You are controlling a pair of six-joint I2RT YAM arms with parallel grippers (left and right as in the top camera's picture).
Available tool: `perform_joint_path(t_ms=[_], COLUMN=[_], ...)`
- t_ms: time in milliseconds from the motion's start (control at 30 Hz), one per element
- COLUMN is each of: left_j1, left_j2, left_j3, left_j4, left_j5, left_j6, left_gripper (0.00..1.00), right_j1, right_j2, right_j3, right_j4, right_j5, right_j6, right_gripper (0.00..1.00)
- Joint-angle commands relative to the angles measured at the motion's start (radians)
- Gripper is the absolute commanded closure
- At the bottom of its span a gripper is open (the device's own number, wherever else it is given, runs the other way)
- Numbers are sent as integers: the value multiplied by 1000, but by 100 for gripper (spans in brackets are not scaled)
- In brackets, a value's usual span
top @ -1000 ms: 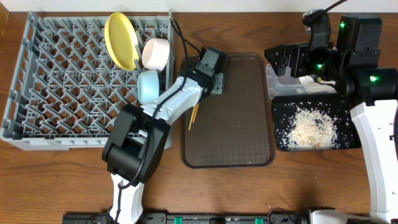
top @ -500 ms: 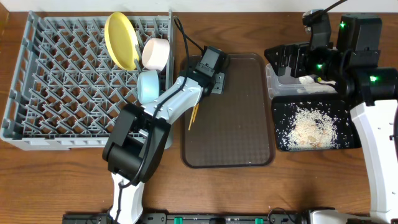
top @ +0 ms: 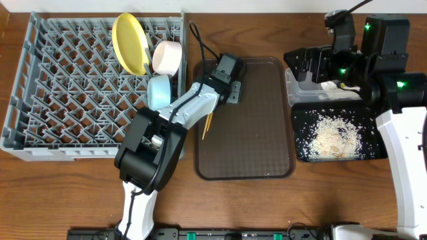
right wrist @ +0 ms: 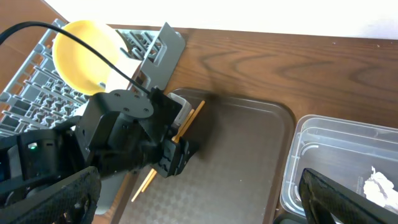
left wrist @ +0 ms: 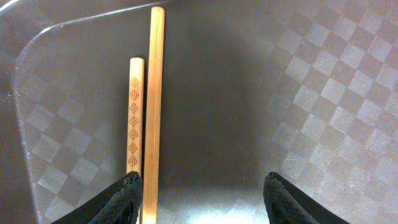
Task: Sort waste into correct bins and load items into the dishwasher
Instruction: 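Move the left gripper over the chopsticks on the brown tray and descend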
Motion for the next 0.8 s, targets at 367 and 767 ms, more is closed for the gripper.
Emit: perform_joint_path(t_ms=[367,767], left_j1=[8,7], left_j2=[48,44], left_j3=[3,43], left_j4=[-13,-277], left_j5=[11,167], left_j6=[-64,-324], left_gripper=[38,63], right_j1=[-6,-6], right_j2=[1,1], right_j3=[10,10], right_j4=[2,2], right_j5=[-1,-1], right_j6=[2,2], right_gripper=[1,1])
